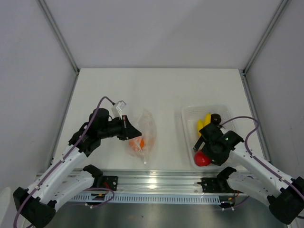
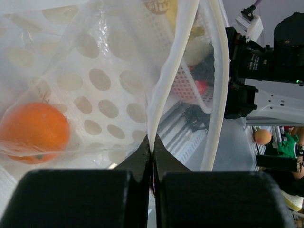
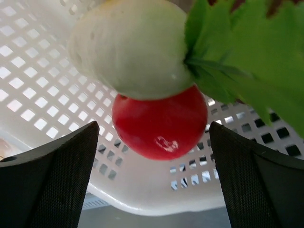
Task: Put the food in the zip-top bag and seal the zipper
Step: Pick up the fake fruit from the bin, then place the fake fruit in the zipper food storage bag.
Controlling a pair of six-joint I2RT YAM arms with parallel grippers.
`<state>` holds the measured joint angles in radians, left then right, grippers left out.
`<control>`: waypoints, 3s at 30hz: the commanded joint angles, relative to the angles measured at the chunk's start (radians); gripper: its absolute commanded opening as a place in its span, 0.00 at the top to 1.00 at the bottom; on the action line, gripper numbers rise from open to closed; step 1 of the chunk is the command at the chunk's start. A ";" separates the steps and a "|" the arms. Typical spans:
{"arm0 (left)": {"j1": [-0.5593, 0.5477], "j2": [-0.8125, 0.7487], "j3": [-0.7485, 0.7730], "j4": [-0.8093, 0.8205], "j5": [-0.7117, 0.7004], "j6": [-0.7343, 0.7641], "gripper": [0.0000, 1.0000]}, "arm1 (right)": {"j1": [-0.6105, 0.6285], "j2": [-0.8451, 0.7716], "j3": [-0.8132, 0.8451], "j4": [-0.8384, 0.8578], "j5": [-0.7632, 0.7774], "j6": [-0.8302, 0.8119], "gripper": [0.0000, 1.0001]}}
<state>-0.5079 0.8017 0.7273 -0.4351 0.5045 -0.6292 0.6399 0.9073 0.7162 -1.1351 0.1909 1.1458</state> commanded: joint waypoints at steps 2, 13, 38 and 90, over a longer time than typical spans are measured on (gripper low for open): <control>0.009 -0.016 -0.005 0.016 0.017 -0.001 0.99 | 0.006 0.016 -0.050 0.067 -0.013 0.042 0.01; 0.011 -0.027 -0.019 0.013 0.017 0.000 0.99 | 0.029 -0.021 -0.116 0.149 -0.015 0.084 0.13; 0.012 -0.013 0.030 -0.039 0.002 0.023 0.99 | 0.105 -0.156 0.336 0.234 -0.062 -0.267 0.94; 0.012 -0.022 0.096 -0.105 -0.027 0.020 0.99 | 0.504 0.450 0.878 0.261 0.217 -0.527 0.01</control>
<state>-0.5022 0.7963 0.7818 -0.5426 0.4740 -0.6197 1.1923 1.3800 1.5574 -0.8440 0.4187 0.6662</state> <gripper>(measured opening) 0.003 0.992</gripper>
